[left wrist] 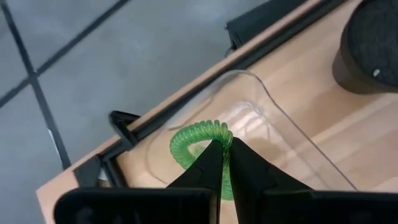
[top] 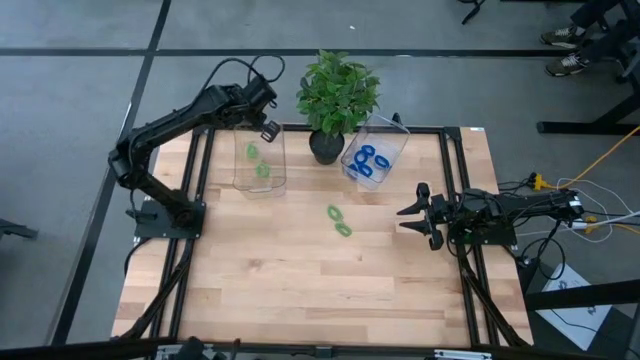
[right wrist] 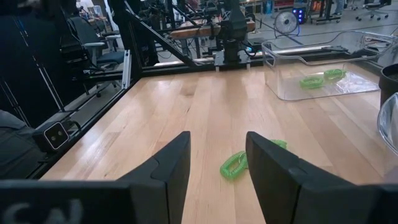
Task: Sort spring keychains
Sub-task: Put the green spring keychain into the left transparent bin
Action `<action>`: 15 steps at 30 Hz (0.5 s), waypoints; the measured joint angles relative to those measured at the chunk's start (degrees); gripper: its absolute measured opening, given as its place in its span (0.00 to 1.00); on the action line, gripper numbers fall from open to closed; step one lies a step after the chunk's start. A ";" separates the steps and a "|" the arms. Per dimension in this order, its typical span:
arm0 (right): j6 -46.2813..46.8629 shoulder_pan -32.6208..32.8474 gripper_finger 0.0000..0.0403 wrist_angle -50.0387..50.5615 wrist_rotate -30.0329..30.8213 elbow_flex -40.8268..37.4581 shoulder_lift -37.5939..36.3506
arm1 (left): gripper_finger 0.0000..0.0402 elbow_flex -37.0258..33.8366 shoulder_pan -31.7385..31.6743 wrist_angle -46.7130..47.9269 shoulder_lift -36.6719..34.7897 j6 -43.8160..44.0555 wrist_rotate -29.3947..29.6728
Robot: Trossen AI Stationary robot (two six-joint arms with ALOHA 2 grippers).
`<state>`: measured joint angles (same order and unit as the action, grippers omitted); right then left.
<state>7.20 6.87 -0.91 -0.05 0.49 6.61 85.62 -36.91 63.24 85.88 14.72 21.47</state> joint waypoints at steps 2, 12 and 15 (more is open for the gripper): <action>0.00 0.00 0.38 0.00 -0.01 0.00 0.02 | 0.04 0.00 0.00 0.01 1.28 0.06 -1.43; 0.00 0.00 0.38 0.00 -0.02 0.00 0.01 | 0.04 0.00 0.06 2.70 8.06 -3.39 -6.42; 0.00 0.00 0.38 0.00 0.00 0.00 0.02 | 0.04 0.00 0.04 4.53 9.83 -3.50 -6.39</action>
<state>7.20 6.87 -0.91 -0.05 0.49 6.63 85.62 -36.86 67.78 95.71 11.22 15.07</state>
